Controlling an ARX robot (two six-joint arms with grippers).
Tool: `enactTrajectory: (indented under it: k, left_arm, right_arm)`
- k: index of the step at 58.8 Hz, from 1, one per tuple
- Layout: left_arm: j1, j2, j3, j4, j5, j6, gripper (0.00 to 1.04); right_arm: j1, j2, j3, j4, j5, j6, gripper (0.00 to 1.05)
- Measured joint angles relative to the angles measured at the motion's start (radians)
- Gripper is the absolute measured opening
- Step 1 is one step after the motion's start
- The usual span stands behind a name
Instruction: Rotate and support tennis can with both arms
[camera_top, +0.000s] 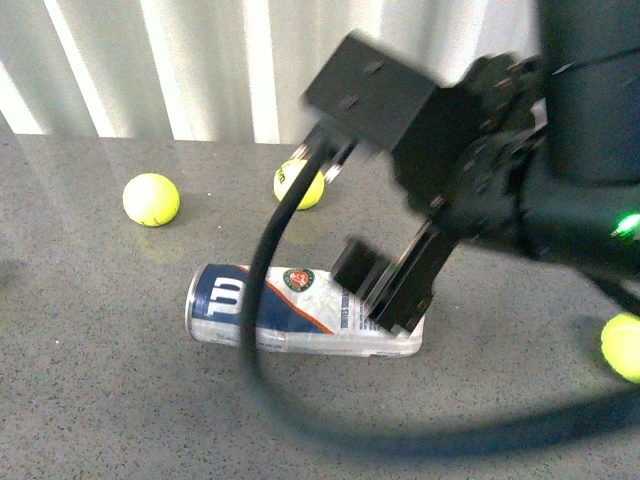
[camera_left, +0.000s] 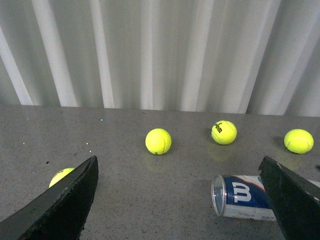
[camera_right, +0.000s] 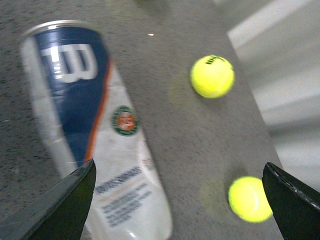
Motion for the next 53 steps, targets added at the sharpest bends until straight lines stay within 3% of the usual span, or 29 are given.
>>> enactTrajectory:
  k: [11, 18, 26, 42, 50, 53]
  left_arm:
    - [0.0, 0.0, 0.0, 0.0, 0.0, 0.0, 0.98]
    - [0.0, 0.0, 0.0, 0.0, 0.0, 0.0, 0.98]
    - [0.0, 0.0, 0.0, 0.0, 0.0, 0.0, 0.98]
    - [0.0, 0.0, 0.0, 0.0, 0.0, 0.0, 0.98]
    - [0.0, 0.0, 0.0, 0.0, 0.0, 0.0, 0.98]
    - [0.0, 0.0, 0.0, 0.0, 0.0, 0.0, 0.98]
  right_arm:
    - [-0.198, -0.185, -0.003, -0.016, 0.181, 0.166, 0.97]
    - [-0.251, -0.364, -0.005, 0.022, 0.291, 0.218, 0.97]
    - [-0.193, -0.575, -0.05, 0.116, 0.389, 0.193, 0.97]
    - [0.04, -0.888, -0.238, 0.246, 0.598, 0.046, 0.97]
    - [0.04, -1.076, -0.281, -0.215, 0.408, 0.326, 0.75]
    - [0.016, -1.142, -0.346, -0.303, 0.367, 0.436, 0.67]
